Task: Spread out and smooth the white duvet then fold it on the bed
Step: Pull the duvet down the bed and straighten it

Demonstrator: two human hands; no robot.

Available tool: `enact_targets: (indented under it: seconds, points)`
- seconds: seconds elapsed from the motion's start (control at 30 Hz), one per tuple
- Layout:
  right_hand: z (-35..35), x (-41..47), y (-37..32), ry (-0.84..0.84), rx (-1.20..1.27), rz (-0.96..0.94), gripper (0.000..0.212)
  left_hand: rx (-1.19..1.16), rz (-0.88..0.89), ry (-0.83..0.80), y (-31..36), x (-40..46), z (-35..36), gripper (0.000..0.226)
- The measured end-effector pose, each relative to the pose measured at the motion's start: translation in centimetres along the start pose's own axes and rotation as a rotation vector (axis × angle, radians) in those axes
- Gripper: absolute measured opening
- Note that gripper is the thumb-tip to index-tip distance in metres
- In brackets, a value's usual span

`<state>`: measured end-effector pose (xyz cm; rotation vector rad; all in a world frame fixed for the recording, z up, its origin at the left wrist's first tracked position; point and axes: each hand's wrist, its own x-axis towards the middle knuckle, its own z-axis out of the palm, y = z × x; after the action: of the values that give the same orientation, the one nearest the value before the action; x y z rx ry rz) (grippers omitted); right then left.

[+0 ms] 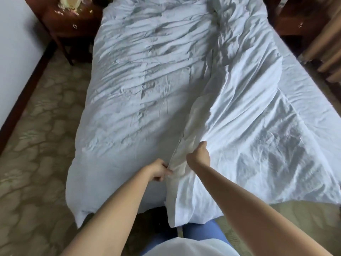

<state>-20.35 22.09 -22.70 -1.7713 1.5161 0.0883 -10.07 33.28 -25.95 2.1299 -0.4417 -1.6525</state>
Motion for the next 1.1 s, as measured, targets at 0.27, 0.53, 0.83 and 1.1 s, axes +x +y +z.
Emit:
enact_targets:
  seconds: [0.27, 0.53, 0.83, 1.1]
  points:
    - [0.9, -2.7, -0.5, 0.225, -0.052, -0.05, 0.017, -0.03, 0.059, 0.221, -0.6, 1.2, -1.3, 0.015]
    - [1.0, -4.1, 0.6, 0.004, -0.009, -0.132, 0.021, -0.53, 0.152, 0.086, 5.8, 1.8, -1.9, 0.021]
    - [0.4, -4.0, 2.2, -0.241, 0.046, -0.197, 0.023, -0.457, 0.437, 0.509, 9.3, 2.7, -2.1, 0.006]
    - [2.7, -2.6, 4.1, -0.397, -0.05, -0.146, 0.038, -0.209, 0.237, 0.497, 6.6, 5.9, -1.9, 0.011]
